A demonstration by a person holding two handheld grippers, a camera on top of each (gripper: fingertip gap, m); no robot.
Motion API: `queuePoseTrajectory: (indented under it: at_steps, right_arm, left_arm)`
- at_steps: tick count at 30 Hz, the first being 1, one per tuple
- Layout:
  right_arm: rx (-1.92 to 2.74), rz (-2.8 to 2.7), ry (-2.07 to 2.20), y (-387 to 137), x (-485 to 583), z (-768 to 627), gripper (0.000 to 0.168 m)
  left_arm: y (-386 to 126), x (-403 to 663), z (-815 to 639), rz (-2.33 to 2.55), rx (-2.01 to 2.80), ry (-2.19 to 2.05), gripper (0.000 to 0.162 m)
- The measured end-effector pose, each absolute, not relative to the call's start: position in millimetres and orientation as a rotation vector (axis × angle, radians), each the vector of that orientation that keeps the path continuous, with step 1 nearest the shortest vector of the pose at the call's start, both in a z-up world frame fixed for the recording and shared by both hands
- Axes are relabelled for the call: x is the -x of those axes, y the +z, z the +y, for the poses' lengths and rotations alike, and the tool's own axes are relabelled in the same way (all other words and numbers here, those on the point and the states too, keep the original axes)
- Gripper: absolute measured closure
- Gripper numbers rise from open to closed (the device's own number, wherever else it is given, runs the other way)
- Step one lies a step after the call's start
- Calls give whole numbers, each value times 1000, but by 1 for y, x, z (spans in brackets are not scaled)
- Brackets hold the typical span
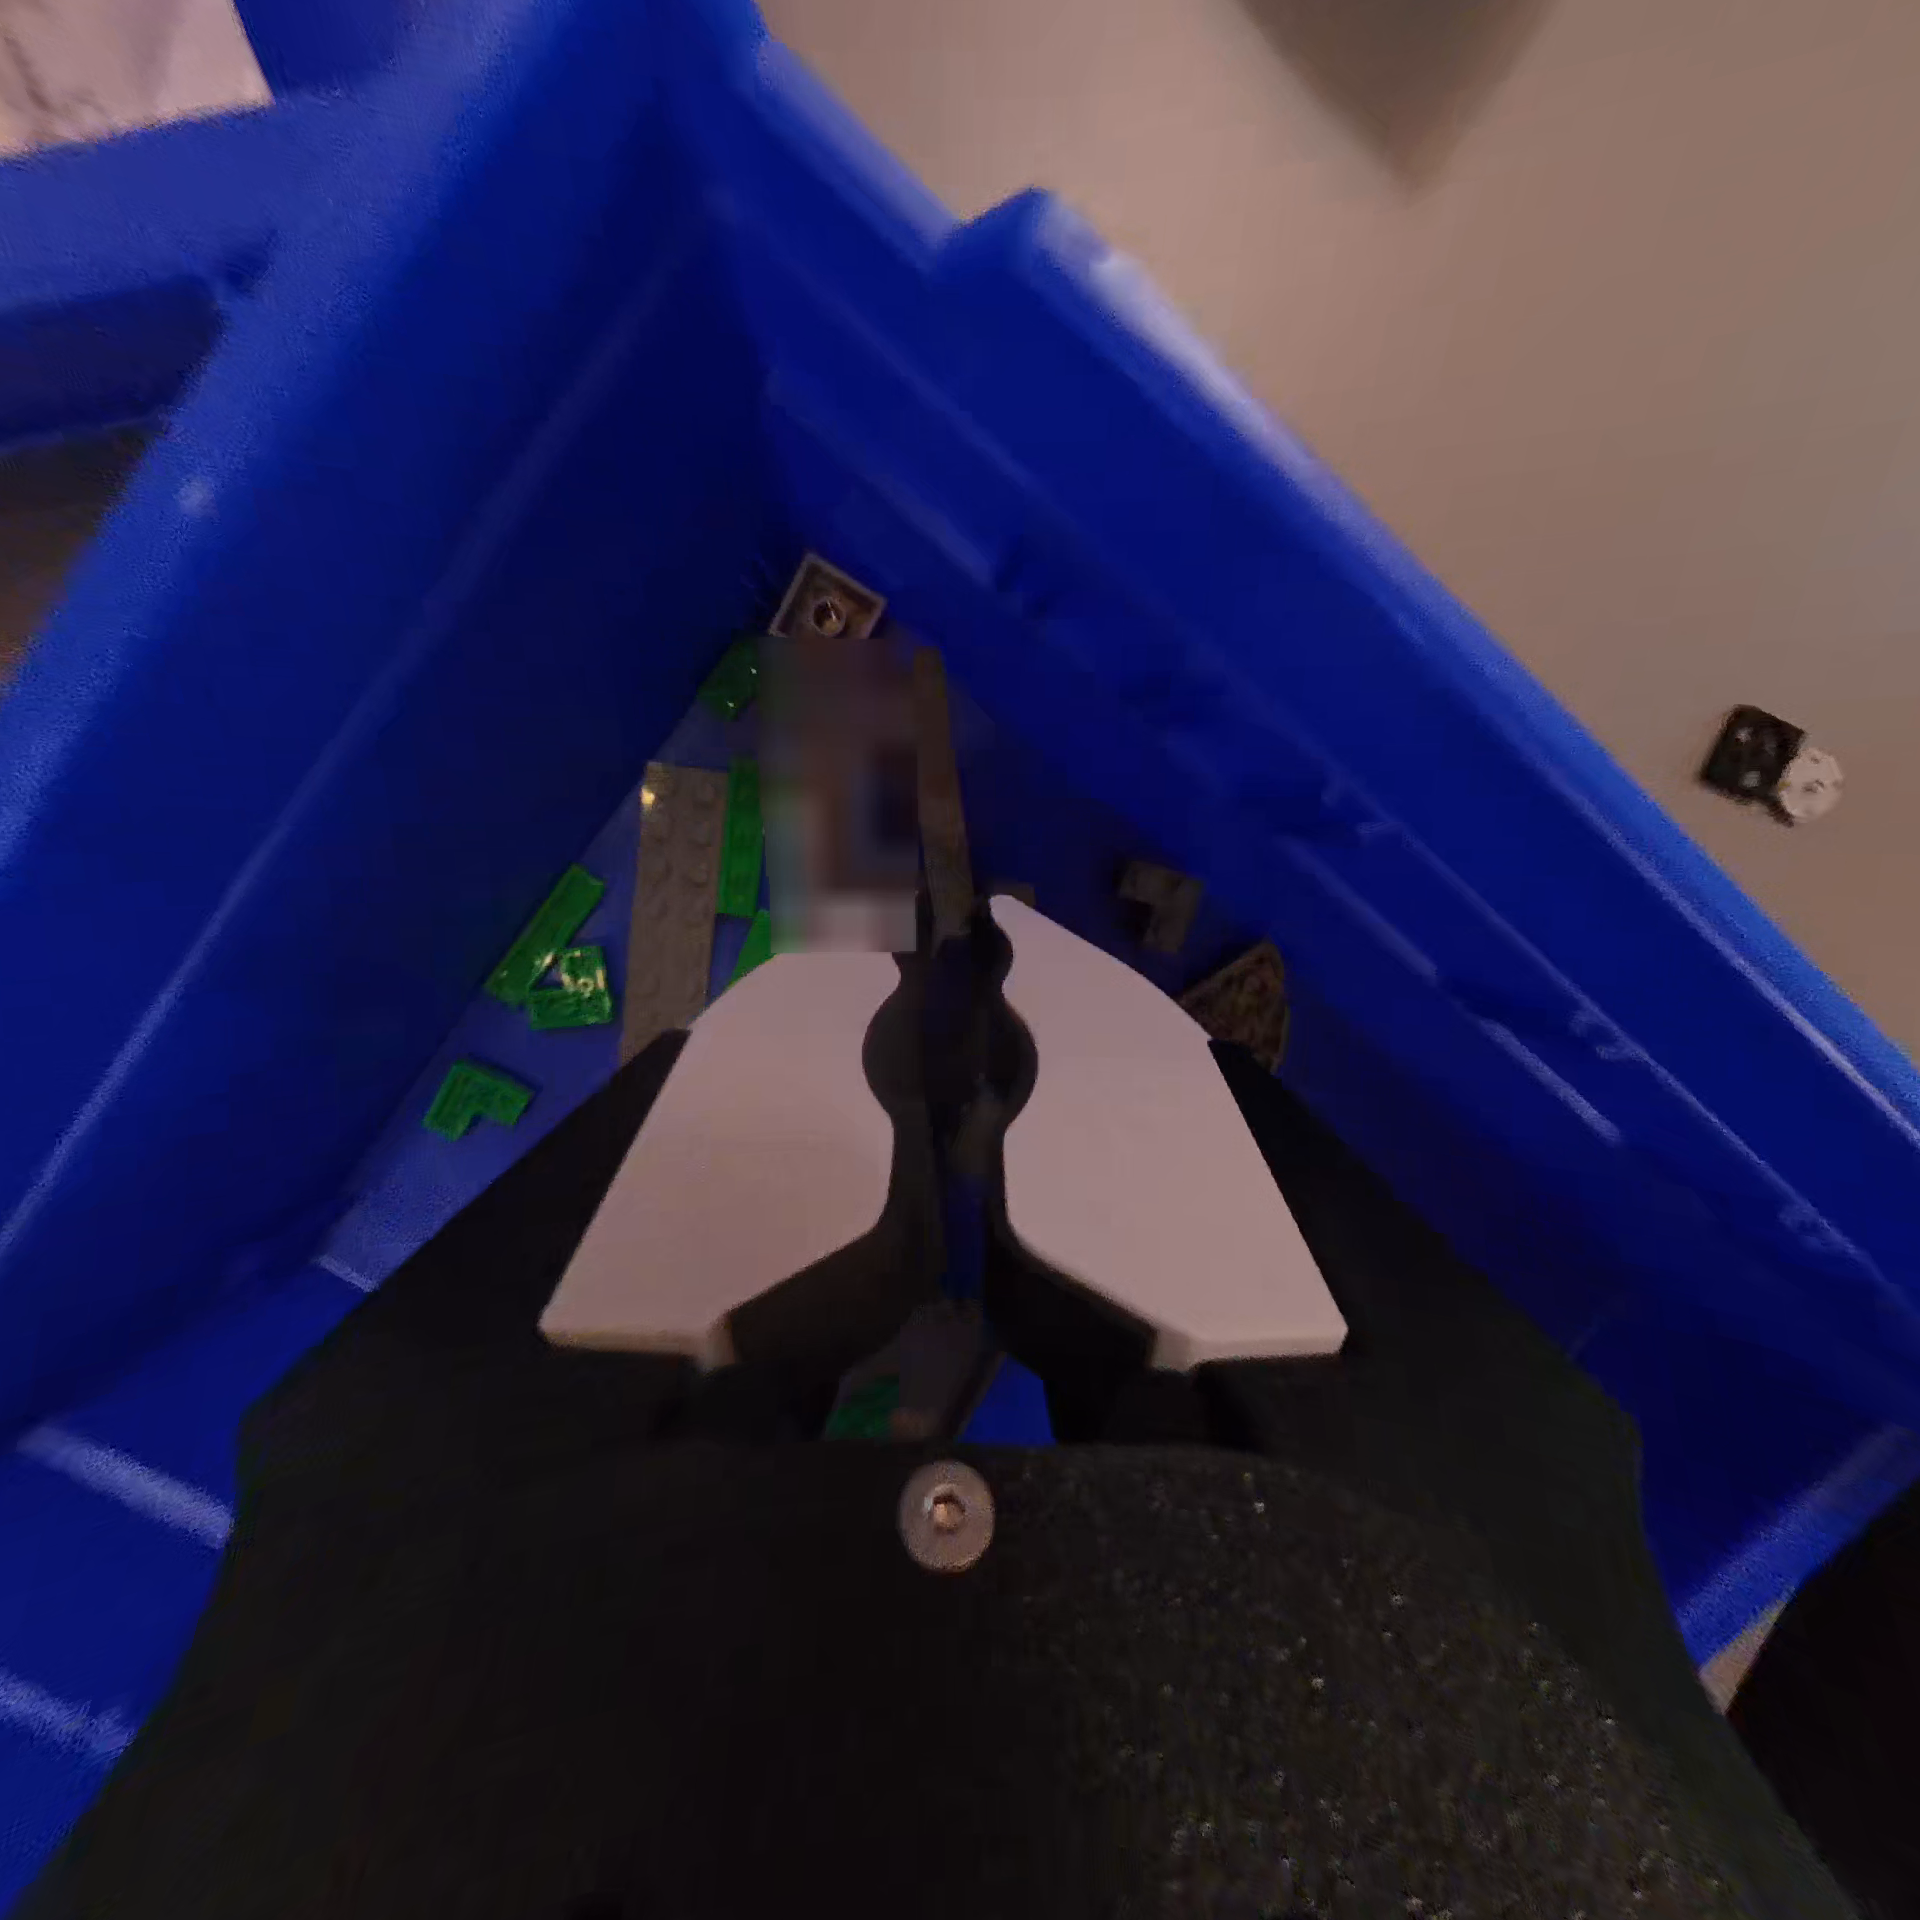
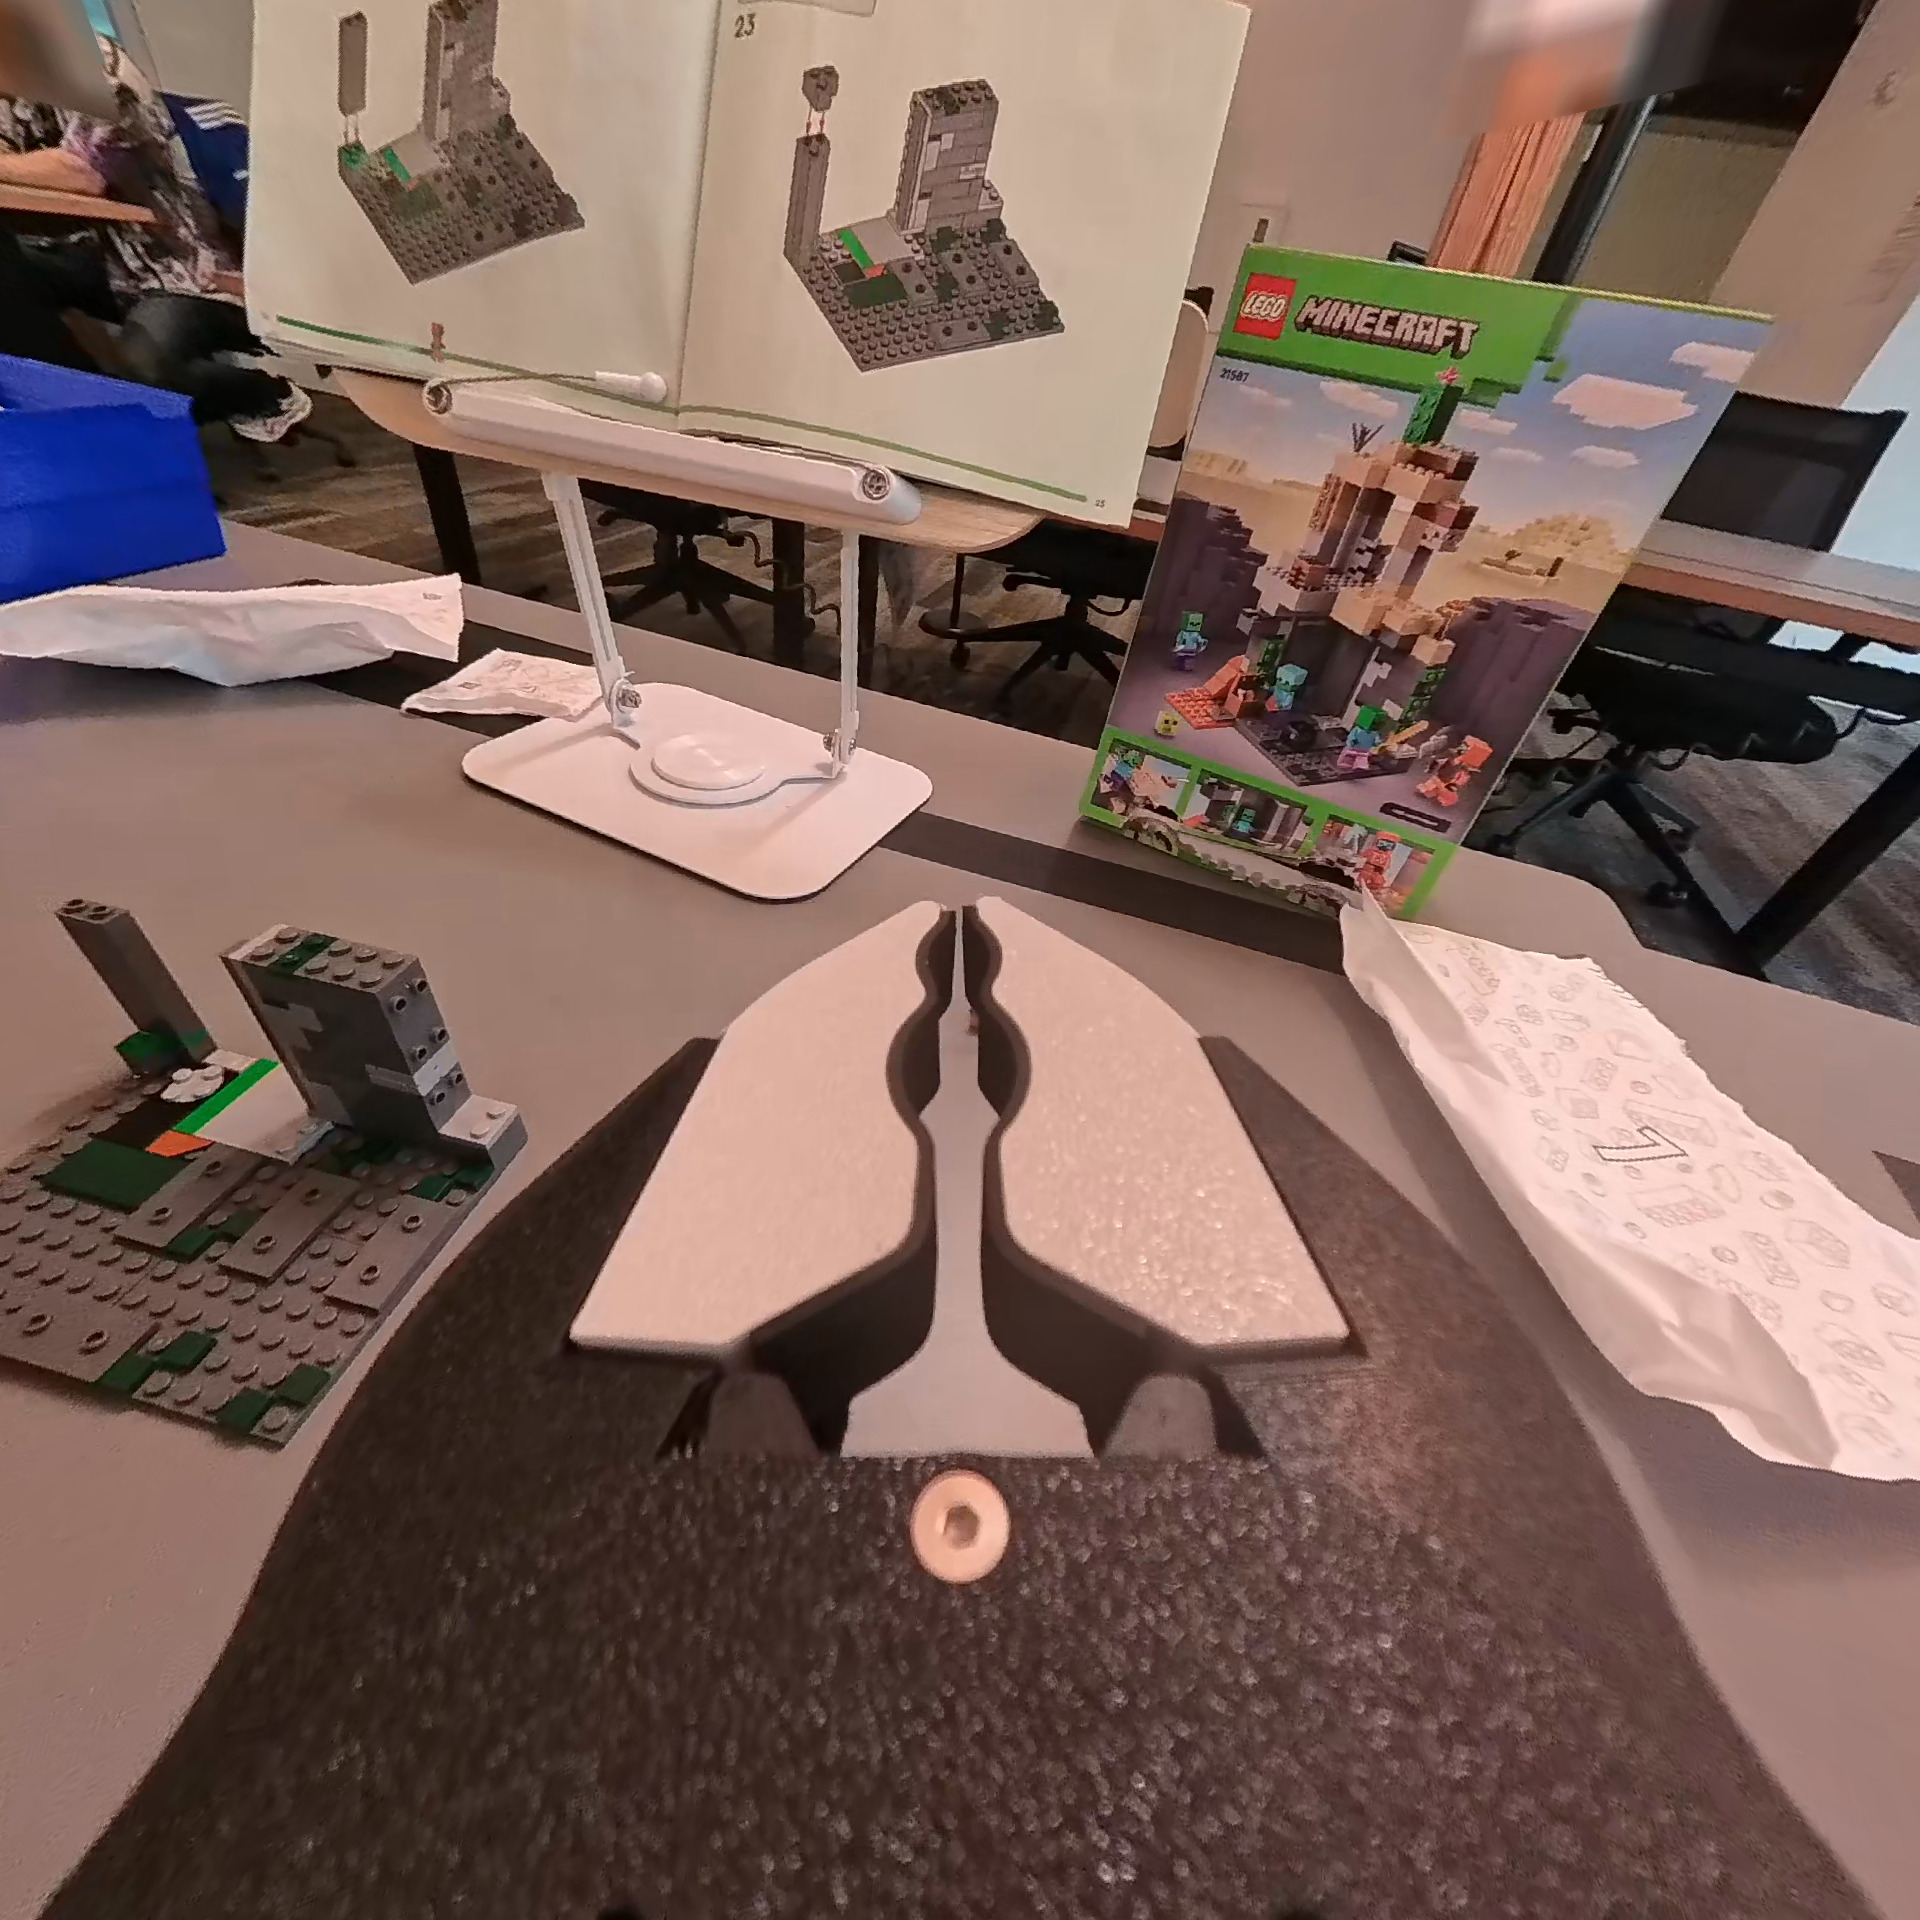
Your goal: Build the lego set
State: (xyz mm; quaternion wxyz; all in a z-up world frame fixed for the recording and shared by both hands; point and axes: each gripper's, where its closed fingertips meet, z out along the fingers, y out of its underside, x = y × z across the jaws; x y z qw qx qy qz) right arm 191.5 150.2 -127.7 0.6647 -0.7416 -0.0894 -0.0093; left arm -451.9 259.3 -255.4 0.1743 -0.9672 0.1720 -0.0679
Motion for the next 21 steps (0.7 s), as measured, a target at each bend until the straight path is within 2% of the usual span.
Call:
queuePoseTrajectory:
  at_steps: [6,11,15,21]
  right_arm:
    - [1665,-217,2,-124,-188,149,168]
    - [1651,-241,34,-121,-182,146,168]
    - [1643,-280,54,-120,-173,143,168]
    - [1636,-325,64,-120,-165,140,168]
  left_arm:
    - [-176,444,240,669,2563,-48,154]
    - [-118,382,217,935,2433,-40,154]
    - [-112,305,198,1262,2330,-38,155]
    - [-131,187,195,1717,2109,-76,155]
